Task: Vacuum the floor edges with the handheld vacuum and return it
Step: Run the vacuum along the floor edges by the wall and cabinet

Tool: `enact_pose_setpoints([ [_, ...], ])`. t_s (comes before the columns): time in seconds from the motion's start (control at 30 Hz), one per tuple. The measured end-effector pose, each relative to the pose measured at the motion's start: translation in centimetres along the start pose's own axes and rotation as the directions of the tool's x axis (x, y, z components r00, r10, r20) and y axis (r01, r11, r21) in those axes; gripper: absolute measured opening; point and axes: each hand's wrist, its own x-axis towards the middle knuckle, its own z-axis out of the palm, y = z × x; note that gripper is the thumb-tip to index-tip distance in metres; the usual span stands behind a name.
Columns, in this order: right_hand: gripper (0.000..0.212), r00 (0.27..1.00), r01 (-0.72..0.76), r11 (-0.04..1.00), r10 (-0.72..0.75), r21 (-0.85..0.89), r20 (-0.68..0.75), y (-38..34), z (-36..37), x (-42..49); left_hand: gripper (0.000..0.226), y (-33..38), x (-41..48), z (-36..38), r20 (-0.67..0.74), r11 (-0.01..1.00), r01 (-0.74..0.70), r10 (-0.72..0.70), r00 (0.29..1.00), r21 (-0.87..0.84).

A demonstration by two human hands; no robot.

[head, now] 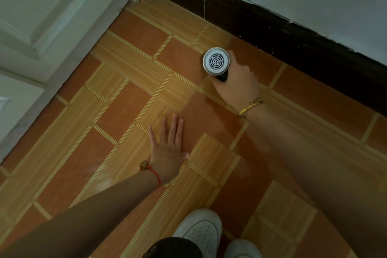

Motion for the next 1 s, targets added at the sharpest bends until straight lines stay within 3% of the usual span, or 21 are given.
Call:
enact_pose_setpoints([
  [0.23,0.068,0.999,-0.042,0.983,0.038,-0.18,-0.027,0.5,0.0,4.0,0.105,0.1,0.0,-0.4,0.05,1.0,0.017,-0.018,0.999,0.017],
  [0.5,0.07,0.998,0.054,0.985,-0.05,-0.163,0.031,-0.4,0.9,5.1,0.108,-0.1,0.1,-0.1,0.035,1.0,0.0,0.0,0.999,-0.003],
  [0.87,0.068,0.986,-0.154,0.962,0.134,-0.228,-0.099,4.3,-3.2,1.9,0.098,-0.7,-0.2,0.2,-0.037,0.997,-0.069,0.068,0.997,-0.039],
  [1.0,0.066,0.992,-0.125,0.964,0.113,-0.233,-0.063,4.5,-4.0,0.5,0.096,-0.8,-0.5,0.0,-0.051,0.995,-0.092,0.09,0.995,-0.044],
])
